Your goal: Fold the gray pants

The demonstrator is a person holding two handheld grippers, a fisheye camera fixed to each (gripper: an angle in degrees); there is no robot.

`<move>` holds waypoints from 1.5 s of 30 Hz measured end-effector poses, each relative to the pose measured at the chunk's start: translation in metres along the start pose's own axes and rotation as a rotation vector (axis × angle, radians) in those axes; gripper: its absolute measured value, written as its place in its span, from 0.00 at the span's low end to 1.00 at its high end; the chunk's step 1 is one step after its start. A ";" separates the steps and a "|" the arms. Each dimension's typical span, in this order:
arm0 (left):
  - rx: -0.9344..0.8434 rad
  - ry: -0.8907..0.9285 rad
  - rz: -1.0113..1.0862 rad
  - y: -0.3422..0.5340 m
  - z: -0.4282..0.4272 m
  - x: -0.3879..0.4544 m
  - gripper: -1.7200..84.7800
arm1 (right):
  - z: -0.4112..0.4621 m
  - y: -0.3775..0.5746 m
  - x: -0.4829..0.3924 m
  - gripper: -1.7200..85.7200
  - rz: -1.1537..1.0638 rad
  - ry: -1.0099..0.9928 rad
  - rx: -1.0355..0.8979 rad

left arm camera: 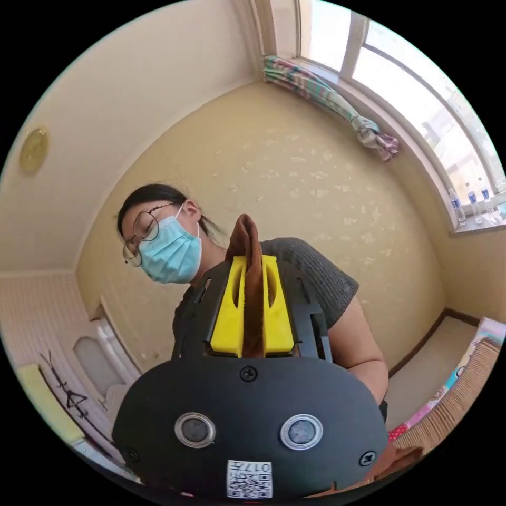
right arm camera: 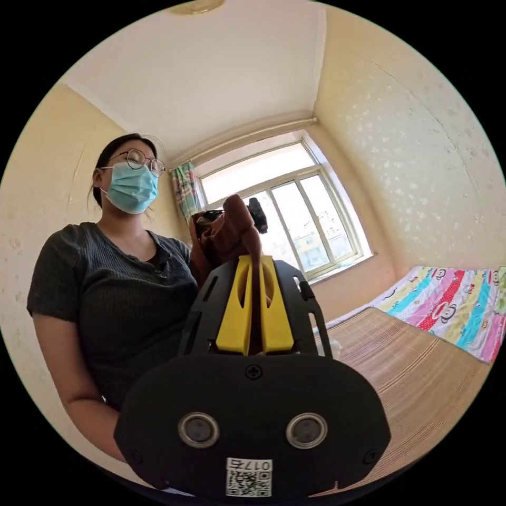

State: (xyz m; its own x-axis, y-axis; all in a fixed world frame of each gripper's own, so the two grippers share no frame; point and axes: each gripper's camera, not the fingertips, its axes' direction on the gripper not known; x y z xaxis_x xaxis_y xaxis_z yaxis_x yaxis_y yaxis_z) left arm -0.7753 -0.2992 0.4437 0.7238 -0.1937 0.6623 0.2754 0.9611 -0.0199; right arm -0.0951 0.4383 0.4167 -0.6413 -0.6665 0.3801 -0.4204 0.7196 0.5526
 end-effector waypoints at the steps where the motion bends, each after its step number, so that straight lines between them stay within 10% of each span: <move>1: -0.033 -0.097 -0.031 -0.001 -0.004 0.007 0.08 | 0.003 -0.015 -0.017 0.05 -0.021 0.106 -0.028; 7: -0.428 -1.084 -0.362 -0.012 0.008 0.035 0.08 | 0.030 -0.082 -0.098 0.04 -0.156 0.562 -0.010; 16: -0.546 -1.336 -0.796 0.071 -0.018 -0.049 0.12 | 0.119 -0.114 -0.177 0.03 -0.219 1.172 0.186; 23: -0.211 -0.930 -1.101 0.167 -0.059 -0.090 0.09 | 0.160 -0.113 -0.203 0.04 -0.321 1.378 0.388; 29: -0.339 -1.120 -1.356 0.212 -0.067 -0.088 0.30 | 0.173 -0.132 -0.229 0.04 -0.397 1.493 0.538; 34: -0.368 -1.178 -1.152 0.180 -0.048 -0.093 0.31 | 0.200 -0.156 -0.240 0.04 -0.479 1.465 0.587; 37: -0.329 -1.533 -0.958 0.126 -0.054 -0.080 0.28 | 0.205 -0.167 -0.251 0.04 -0.499 1.395 0.633; 41: -0.116 -1.615 -0.584 0.035 -0.077 -0.048 0.04 | 0.200 -0.184 -0.261 0.04 -0.544 1.370 0.658; 45: -0.133 -1.717 -0.307 -0.069 -0.087 -0.043 0.02 | 0.177 -0.209 -0.267 0.04 -0.628 1.340 0.648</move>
State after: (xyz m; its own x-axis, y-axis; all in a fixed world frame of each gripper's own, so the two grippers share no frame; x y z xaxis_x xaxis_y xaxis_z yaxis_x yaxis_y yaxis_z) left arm -0.7707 -0.3744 0.3514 -0.7678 0.1450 0.6241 0.3716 0.8943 0.2494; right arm 0.0500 0.5006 0.0686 0.5745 -0.3045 0.7598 -0.7964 0.0064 0.6047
